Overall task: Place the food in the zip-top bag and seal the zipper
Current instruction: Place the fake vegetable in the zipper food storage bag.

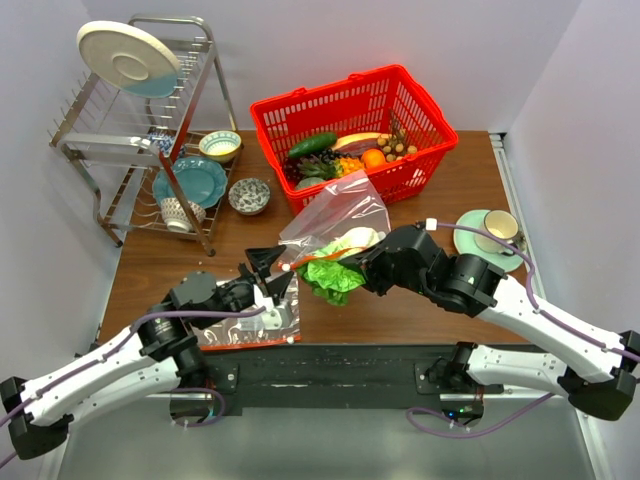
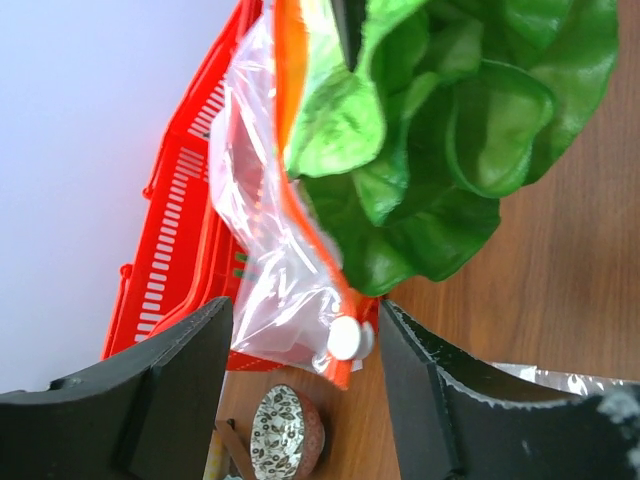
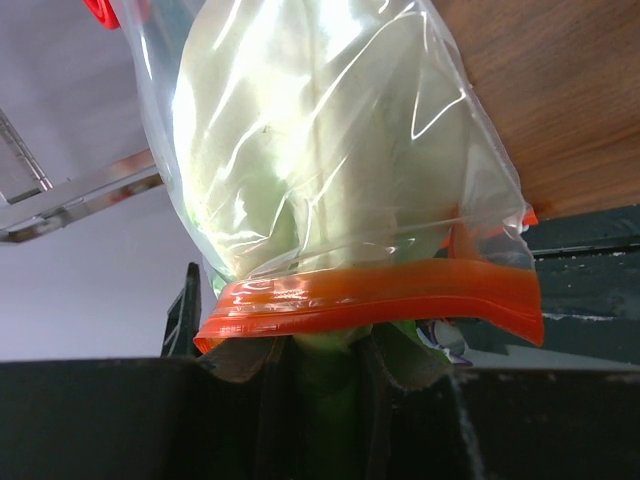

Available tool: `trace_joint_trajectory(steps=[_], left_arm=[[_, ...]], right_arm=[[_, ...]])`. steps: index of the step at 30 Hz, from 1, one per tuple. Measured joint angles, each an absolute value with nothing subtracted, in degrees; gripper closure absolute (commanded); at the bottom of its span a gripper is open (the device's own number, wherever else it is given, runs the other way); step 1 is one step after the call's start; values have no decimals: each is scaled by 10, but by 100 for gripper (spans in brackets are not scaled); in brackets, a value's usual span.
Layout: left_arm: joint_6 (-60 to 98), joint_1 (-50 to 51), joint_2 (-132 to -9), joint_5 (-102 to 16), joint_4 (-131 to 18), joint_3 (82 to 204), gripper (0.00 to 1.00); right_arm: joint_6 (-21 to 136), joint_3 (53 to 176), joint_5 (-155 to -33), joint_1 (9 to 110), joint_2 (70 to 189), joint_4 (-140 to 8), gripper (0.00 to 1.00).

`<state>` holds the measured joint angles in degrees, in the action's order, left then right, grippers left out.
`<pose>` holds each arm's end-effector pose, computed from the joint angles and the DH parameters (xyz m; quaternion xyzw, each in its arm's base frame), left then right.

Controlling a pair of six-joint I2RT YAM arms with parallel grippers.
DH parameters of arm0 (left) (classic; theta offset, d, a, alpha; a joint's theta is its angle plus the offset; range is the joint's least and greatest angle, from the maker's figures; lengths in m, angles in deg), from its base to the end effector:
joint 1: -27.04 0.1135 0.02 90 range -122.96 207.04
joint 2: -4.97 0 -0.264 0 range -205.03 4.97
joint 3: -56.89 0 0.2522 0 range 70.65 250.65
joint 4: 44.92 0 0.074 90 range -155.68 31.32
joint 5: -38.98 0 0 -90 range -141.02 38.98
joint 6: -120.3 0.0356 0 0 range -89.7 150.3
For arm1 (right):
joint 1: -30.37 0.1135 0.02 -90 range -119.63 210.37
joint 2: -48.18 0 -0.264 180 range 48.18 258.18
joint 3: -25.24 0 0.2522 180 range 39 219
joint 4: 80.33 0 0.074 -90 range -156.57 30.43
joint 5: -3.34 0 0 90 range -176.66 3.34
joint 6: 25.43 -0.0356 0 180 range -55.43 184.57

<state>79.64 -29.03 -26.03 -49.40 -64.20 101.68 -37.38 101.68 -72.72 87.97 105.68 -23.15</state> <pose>0.0816 -0.1231 0.2991 0.5945 0.4409 -0.0499 0.6706 0.1155 0.1659 0.3508 0.3861 0.8070 0.4070 0.1844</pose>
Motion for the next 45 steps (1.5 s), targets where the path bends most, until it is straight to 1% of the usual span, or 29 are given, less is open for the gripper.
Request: trace_joint_trajectory(steps=[3,4,6,7,9,10,13,17,20,23,24,27,35,45], left_arm=[[806,-290,-273,-491,-641,1017,36],[808,-290,-276,-490,-641,1017,38],[810,-290,-276,-490,-640,1015,44],[812,-290,-275,-490,-639,1012,51],[814,-290,-274,-491,-639,1009,56],[819,-290,-274,-491,-639,1007,61],[821,-290,-278,-493,-638,1007,68],[824,-290,-286,-499,-637,1007,65],[824,-290,-289,-502,-632,1007,68],[824,-290,-290,-503,-626,1007,81],[824,-290,-292,-504,-626,1007,89],[820,-290,-296,-504,-626,1008,100],[796,-290,-298,-477,-626,1013,100],[668,-294,-301,-351,-600,1033,100]], right_arm=[[-377,1017,-729,879,1057,-235,100],[-378,1017,-729,879,1057,-235,100],[-380,1017,-729,878,1057,-236,100],[-381,1017,-729,878,1057,-236,100],[-382,1017,-729,878,1057,-237,100],[-383,1017,-729,878,1057,-237,100],[-384,1017,-729,878,1057,-237,100],[-385,1017,-729,878,1056,-237,100],[-387,1017,-729,878,1055,-237,100],[-390,1017,-729,878,1055,-237,100],[-392,1017,-729,878,1055,-237,100],[-395,1017,-729,878,1055,-237,100],[-425,1000,-715,878,1021,-253,100],[-463,934,-667,879,998,-311,100]])
